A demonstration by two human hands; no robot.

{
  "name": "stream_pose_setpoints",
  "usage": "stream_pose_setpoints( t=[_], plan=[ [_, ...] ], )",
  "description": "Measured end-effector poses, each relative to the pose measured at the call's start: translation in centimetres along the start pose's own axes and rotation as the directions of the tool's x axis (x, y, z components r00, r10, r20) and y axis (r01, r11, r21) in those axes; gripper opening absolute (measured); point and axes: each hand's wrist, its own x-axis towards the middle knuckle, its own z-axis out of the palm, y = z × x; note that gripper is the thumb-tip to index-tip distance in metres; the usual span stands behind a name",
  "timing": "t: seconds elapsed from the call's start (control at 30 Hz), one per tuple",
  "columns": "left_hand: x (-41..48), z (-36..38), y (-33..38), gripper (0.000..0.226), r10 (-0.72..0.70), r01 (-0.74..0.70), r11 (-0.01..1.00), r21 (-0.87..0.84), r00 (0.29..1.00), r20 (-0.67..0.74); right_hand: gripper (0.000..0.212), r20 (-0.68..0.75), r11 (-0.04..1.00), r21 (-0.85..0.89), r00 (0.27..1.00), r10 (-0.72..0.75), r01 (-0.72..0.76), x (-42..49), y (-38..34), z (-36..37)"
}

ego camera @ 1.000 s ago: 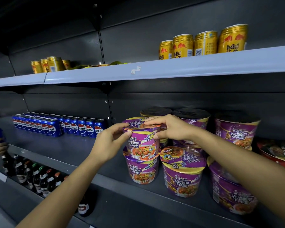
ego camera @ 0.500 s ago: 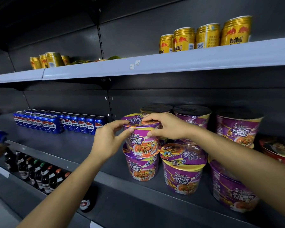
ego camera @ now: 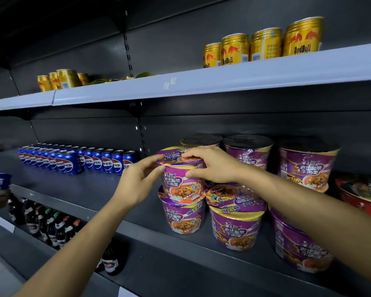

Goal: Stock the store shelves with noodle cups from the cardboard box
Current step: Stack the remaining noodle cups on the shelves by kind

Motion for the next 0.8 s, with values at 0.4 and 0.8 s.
stream_pose_setpoints(
  t=[0.4, 0.8],
  plan=[
    [0.2, -0.12, -0.05, 0.036, 0.039, -0.035, 0.991, 0.133, 0.999, -0.031, 0.056, 0.005, 1.0, -0.009, 1.0, -0.008, 0.008, -0.18, -0.26, -0.08],
    [0.23, -0.22, 0.03, 0.041, 0.032, -0.032, 0.984, 0.176, 0.999, 0.004, 0.057, -0.003, 1.0, -0.026, 1.0, 0.013, -0.013, -0.36, -0.74, -0.05]
  ],
)
